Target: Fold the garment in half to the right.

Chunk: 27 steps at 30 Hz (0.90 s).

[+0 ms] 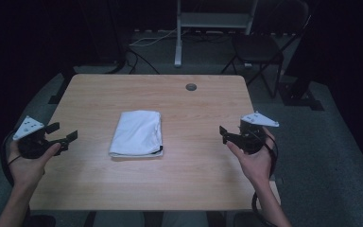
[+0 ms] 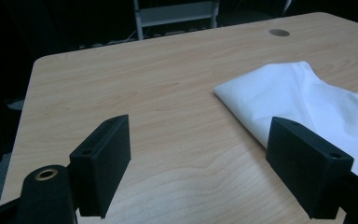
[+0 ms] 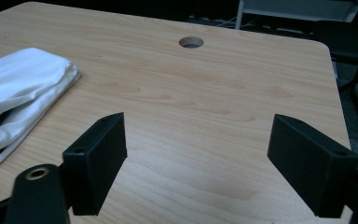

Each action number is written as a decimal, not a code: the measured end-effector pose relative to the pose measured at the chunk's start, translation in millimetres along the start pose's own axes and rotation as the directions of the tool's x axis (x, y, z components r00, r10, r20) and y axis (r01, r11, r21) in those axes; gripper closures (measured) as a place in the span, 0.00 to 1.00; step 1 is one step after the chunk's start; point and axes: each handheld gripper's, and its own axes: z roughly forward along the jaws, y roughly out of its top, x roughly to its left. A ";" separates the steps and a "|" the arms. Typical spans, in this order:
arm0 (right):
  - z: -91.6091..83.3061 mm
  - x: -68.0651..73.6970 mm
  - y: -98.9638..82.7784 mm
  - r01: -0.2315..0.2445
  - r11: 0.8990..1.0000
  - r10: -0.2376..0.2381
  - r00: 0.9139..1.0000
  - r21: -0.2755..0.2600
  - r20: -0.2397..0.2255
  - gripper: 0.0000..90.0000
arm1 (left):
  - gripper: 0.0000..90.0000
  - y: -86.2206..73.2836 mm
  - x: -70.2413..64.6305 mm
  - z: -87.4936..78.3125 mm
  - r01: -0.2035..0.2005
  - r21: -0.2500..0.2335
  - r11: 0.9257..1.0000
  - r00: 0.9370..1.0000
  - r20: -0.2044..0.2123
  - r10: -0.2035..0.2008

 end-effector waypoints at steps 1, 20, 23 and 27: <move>-0.5 -0.1 -1.6 -0.004 1.000 0.004 1.000 0.001 0.004 0.16 | 0.24 -1.3 0.8 -0.9 0.002 -0.004 1.000 1.000 -0.002 -0.002; -7.5 -1.6 -28.6 -0.014 1.000 0.013 1.000 0.022 0.004 0.15 | 0.24 -21.0 4.2 -8.0 0.027 -0.012 1.000 1.000 -0.010 -0.028; -6.6 -0.5 -32.6 -0.017 0.999 0.017 1.000 0.028 0.004 0.15 | 0.24 -25.2 6.2 -8.8 0.031 -0.004 1.000 0.999 -0.010 -0.031; -7.0 1.0 -34.8 -0.009 0.999 0.009 1.000 0.031 0.008 0.15 | 0.24 -30.5 9.9 -10.1 0.042 -0.002 0.999 0.999 -0.014 -0.042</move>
